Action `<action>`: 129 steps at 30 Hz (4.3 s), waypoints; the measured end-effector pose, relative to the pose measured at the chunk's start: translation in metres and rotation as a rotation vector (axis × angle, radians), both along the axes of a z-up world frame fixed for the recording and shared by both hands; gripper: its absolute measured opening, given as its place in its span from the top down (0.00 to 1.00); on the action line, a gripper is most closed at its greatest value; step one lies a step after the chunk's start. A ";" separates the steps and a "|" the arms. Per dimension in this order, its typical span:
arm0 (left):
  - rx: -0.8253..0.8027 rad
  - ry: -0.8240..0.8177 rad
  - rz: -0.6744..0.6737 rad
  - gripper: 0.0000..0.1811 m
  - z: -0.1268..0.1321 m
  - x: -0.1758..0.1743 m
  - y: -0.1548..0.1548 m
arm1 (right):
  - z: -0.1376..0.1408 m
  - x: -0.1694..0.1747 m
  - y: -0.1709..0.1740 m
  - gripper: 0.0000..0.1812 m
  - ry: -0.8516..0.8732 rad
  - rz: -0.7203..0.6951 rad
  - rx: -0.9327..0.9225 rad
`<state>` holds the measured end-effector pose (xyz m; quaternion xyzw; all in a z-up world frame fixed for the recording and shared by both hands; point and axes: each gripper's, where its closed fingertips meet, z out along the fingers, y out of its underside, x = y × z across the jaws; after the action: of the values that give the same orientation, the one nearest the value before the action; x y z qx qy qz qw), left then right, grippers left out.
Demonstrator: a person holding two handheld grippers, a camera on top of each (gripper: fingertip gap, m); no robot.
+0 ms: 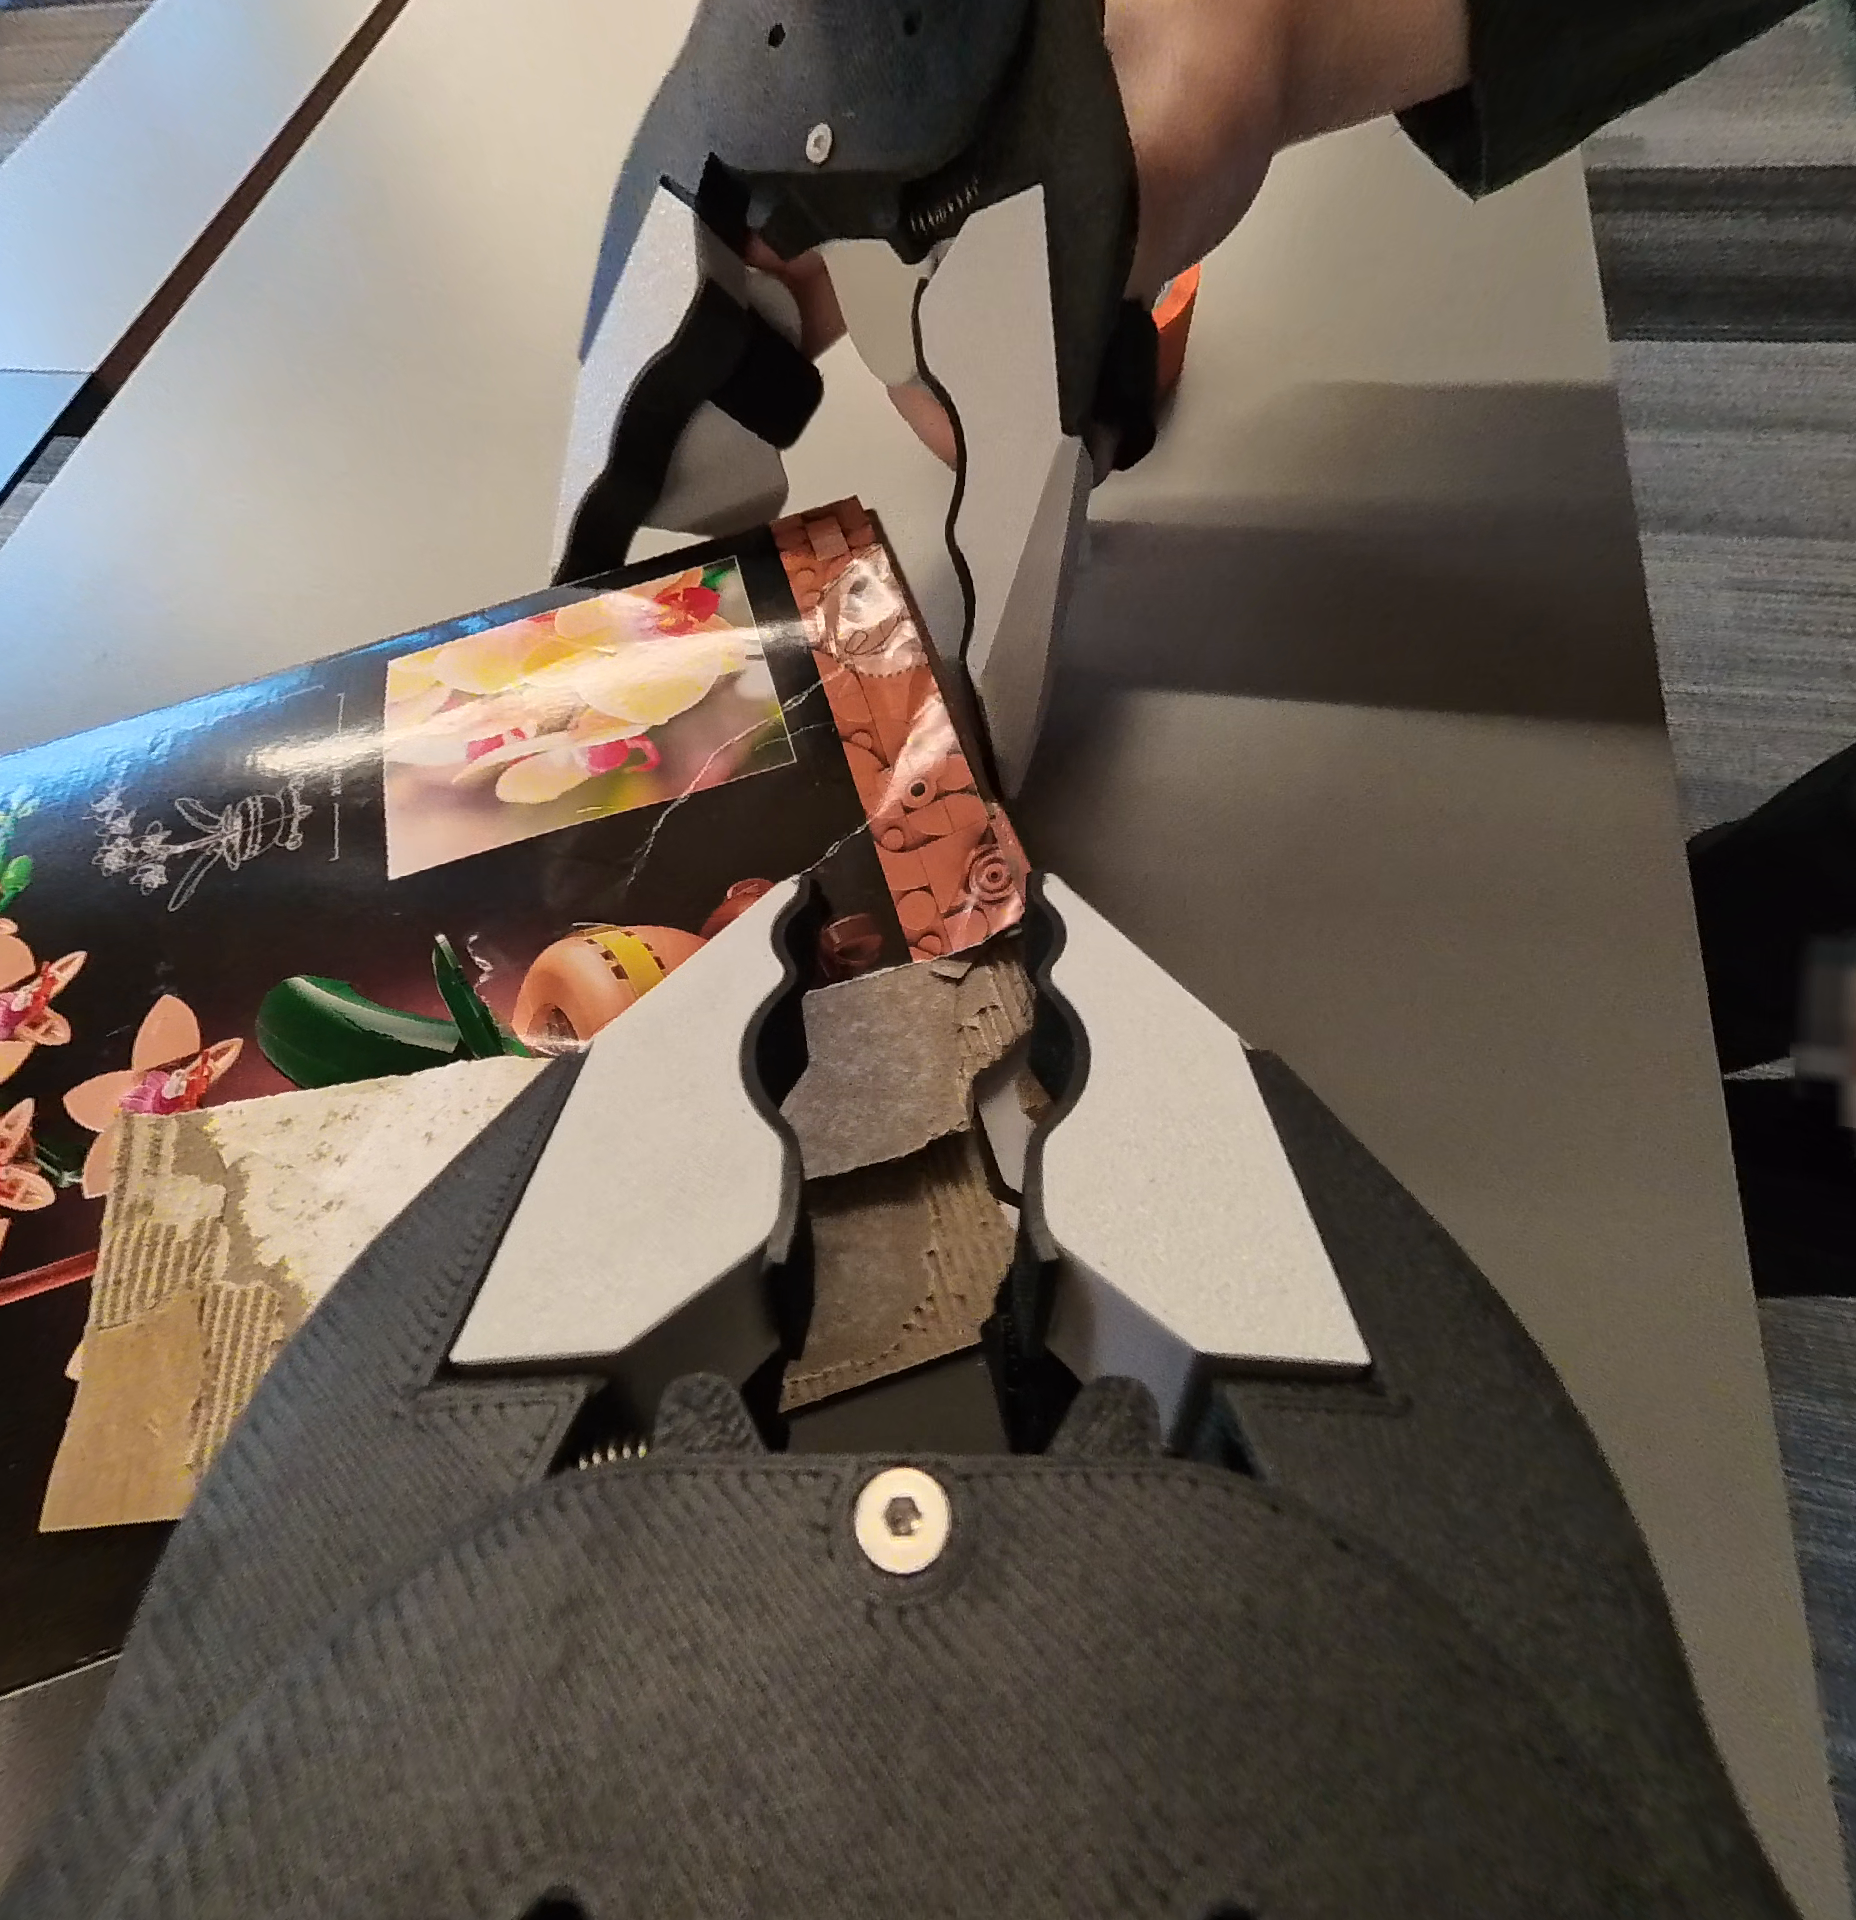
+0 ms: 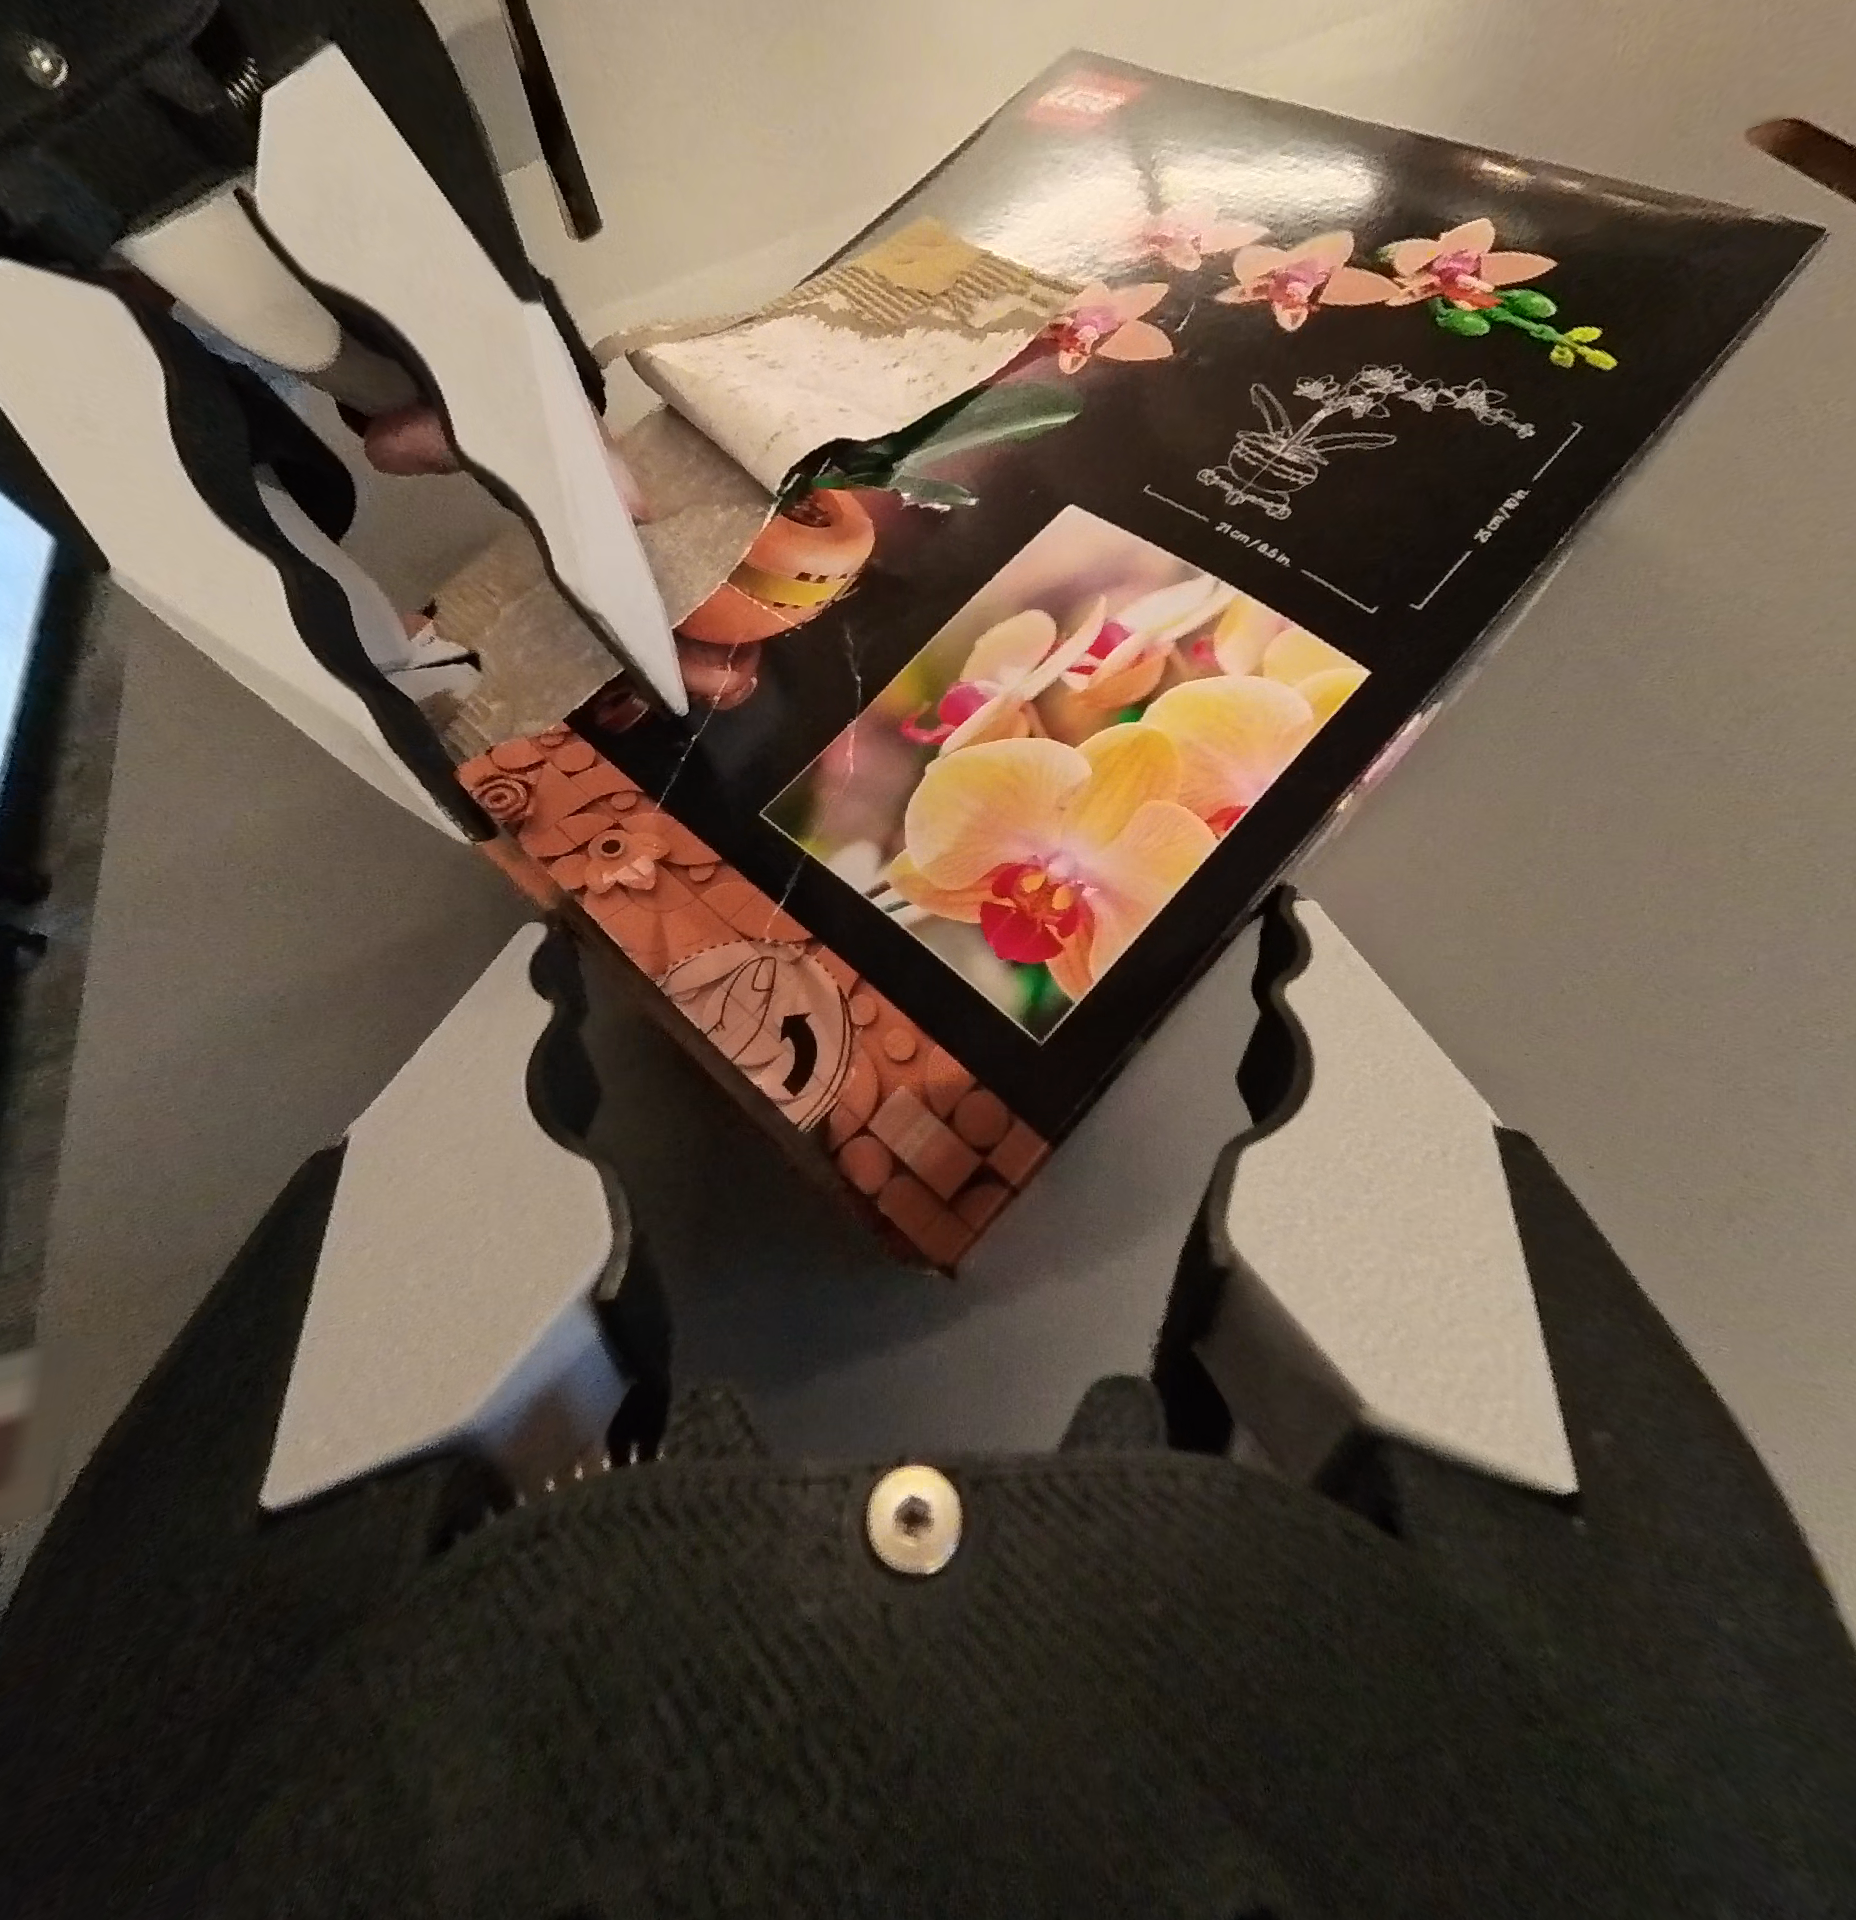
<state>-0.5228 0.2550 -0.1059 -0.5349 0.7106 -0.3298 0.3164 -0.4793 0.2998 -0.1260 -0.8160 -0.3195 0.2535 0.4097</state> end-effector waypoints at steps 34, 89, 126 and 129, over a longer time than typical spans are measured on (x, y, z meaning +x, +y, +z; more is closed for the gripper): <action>0.056 -0.012 0.106 0.79 0.001 -0.009 -0.004 | -0.029 0.009 -0.009 0.54 -0.144 0.013 0.011; 0.189 -0.063 0.181 0.83 -0.008 -0.012 0.019 | 0.018 -0.032 -0.011 0.76 -0.158 0.420 0.247; 0.013 -0.099 0.266 0.78 0.008 0.002 0.000 | -0.020 -0.046 0.252 1.00 -0.845 0.444 0.067; 0.137 -0.058 0.263 0.69 0.002 0.003 -0.007 | -0.017 -0.045 0.251 1.00 -0.843 0.427 0.115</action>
<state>-0.5200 0.2479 -0.1038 -0.5909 0.6457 -0.2517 0.4130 -0.5246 0.5510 -0.1428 -0.7398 -0.6320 -0.0391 0.2275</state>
